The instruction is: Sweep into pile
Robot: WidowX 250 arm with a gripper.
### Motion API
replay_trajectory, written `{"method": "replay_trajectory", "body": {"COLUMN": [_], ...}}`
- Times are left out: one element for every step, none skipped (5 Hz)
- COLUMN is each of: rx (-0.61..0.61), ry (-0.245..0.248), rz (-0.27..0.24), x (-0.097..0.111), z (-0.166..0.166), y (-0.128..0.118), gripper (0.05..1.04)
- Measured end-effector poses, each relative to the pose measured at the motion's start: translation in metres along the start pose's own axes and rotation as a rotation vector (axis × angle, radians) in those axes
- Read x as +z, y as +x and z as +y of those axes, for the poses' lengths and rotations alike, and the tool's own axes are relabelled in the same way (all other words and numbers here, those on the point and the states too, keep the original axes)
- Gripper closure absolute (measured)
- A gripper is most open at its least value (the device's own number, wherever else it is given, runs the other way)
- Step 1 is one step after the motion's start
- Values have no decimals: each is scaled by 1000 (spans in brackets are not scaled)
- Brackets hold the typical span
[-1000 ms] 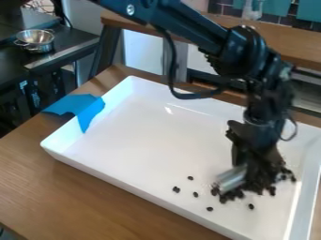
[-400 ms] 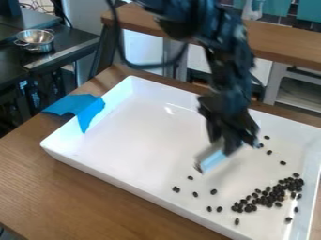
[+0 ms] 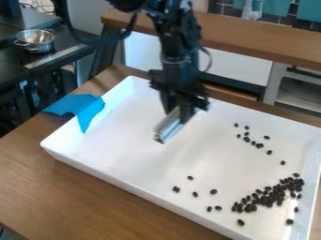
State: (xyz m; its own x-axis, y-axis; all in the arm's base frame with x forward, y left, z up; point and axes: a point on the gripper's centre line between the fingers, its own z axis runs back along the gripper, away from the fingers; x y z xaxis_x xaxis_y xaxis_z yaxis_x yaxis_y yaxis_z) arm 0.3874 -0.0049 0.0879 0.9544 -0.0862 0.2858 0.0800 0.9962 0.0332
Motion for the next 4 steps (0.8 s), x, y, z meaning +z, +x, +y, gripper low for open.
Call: {"method": "replay_trajectory", "body": {"rx": [87, 109, 81, 45], "ry": [45, 59, 98, 103], "rz": [100, 124, 126, 126], "x": [-23, -32, -45, -52], "z": [9, 8, -1, -14], "y": [-12, -22, -32, -41], "gripper": [725, 725, 725, 725]}}
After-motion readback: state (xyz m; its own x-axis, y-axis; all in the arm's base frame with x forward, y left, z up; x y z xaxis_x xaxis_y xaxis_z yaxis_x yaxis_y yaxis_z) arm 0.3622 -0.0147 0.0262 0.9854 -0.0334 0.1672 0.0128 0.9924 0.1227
